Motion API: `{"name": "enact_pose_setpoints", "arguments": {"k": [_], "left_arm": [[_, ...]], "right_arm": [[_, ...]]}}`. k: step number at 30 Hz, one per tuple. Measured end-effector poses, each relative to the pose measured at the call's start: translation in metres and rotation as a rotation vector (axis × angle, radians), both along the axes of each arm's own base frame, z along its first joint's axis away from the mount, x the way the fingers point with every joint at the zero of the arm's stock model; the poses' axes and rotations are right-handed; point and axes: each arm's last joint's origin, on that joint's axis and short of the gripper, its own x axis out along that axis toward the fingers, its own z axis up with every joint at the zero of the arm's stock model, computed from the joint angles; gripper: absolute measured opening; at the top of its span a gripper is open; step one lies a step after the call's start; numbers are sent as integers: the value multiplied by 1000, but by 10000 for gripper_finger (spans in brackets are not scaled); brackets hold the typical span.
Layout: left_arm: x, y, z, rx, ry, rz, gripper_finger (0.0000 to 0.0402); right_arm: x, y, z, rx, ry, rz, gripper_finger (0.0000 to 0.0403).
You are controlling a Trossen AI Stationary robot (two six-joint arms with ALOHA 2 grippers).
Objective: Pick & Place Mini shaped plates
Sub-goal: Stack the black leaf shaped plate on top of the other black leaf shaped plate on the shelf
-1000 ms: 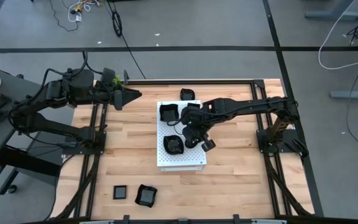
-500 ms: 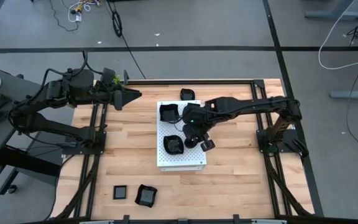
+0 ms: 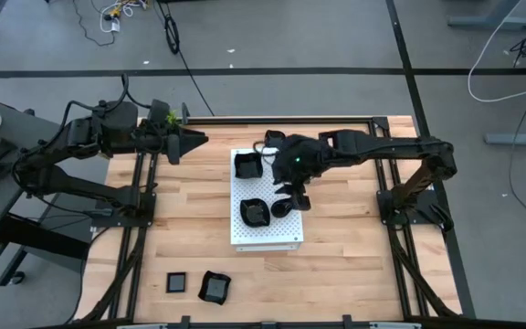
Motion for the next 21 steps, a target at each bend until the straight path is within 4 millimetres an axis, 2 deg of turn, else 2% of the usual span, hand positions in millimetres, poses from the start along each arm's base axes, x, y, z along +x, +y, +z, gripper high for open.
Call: {"name": "enact_pose_setpoints", "arguments": {"k": [8, 16, 21], "left_arm": [[0, 0, 0, 63, 16, -7, 151], [0, 1, 0, 138, 41, -5, 151], [-1, 2, 0, 170, 51, 10, 151]], "right_arm": [[-5, -13, 19, 6, -119, -156, 100], [-6, -19, 33, 45, -231, -211, 78], [1, -19, 20, 76, -274, -237, 71]]}}
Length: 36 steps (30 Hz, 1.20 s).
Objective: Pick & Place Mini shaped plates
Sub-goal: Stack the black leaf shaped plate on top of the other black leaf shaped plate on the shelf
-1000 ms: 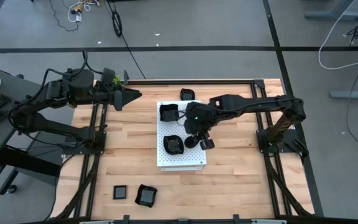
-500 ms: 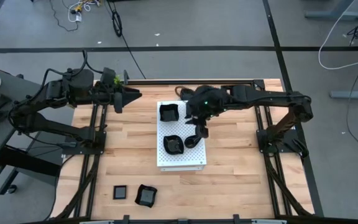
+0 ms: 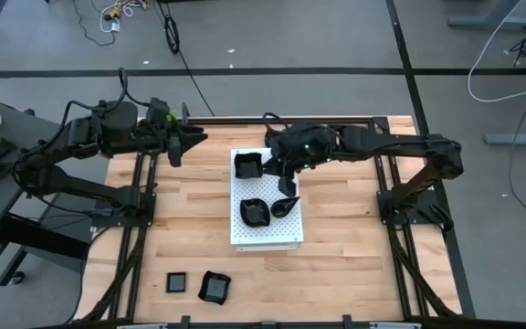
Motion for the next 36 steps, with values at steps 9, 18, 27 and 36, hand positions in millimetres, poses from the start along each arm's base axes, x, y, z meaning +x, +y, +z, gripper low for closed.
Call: {"name": "enact_pose_setpoints", "arguments": {"k": [9, 18, 27, 36], "left_arm": [[-1, 0, 0, 20, 12, -9, 151], [-1, 0, 0, 96, 37, -24, 151], [-1, 0, 0, 151, 54, -39, 151], [-1, 2, 0, 288, 104, -35, 151]], "right_arm": [[0, -2, -36, 101, -116, -85, 73], [-29, -51, -27, 237, -180, -390, 91], [-53, -106, -41, 323, -47, -572, 183], [-73, -151, -58, 289, 64, -621, 225]]}}
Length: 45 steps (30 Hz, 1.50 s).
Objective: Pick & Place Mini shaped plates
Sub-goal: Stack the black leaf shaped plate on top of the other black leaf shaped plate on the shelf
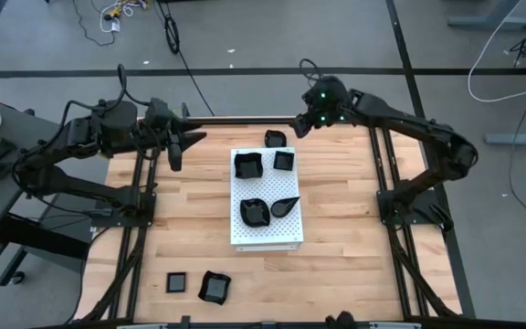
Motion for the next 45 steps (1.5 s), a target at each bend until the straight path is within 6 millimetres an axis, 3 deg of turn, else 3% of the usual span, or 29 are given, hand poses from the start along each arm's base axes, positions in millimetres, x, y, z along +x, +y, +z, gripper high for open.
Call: {"name": "enact_pose_setpoints", "arguments": {"k": [8, 19, 26, 33, 45], "left_arm": [[-1, 9, 3, -55, -55, 37, 151], [-13, 22, 14, -76, -82, 105, 151], [-21, 25, 25, -65, -121, 141, 151], [-20, 25, 25, -68, -121, 145, 151], [-20, 25, 25, -68, -121, 146, 151]], "right_arm": [[-7, -39, -28, 44, 67, 60, 217], [-9, -71, -64, 37, 170, 123, 217], [-2, -92, -95, 128, 130, 142, 217], [8, -103, -130, 183, 148, 152, 217], [22, -112, -163, 214, 138, 125, 217]]}}
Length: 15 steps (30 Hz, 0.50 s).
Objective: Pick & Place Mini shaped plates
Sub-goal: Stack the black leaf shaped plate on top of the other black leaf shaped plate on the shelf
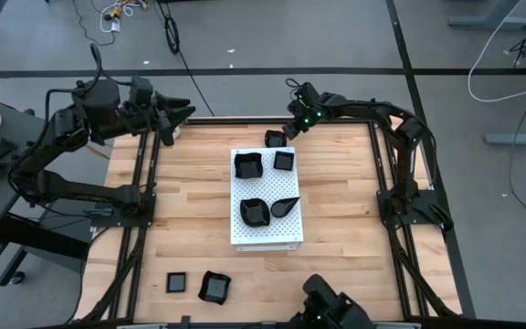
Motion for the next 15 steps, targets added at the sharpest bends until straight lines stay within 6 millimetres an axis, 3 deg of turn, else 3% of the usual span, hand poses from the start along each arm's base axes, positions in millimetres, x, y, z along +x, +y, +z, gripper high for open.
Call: {"name": "enact_pose_setpoints", "arguments": {"k": [15], "left_arm": [[0, 0, 0, -22, -16, 10, 151]], "right_arm": [[8, 1, -9, -2, -9, 5, 217]]}}
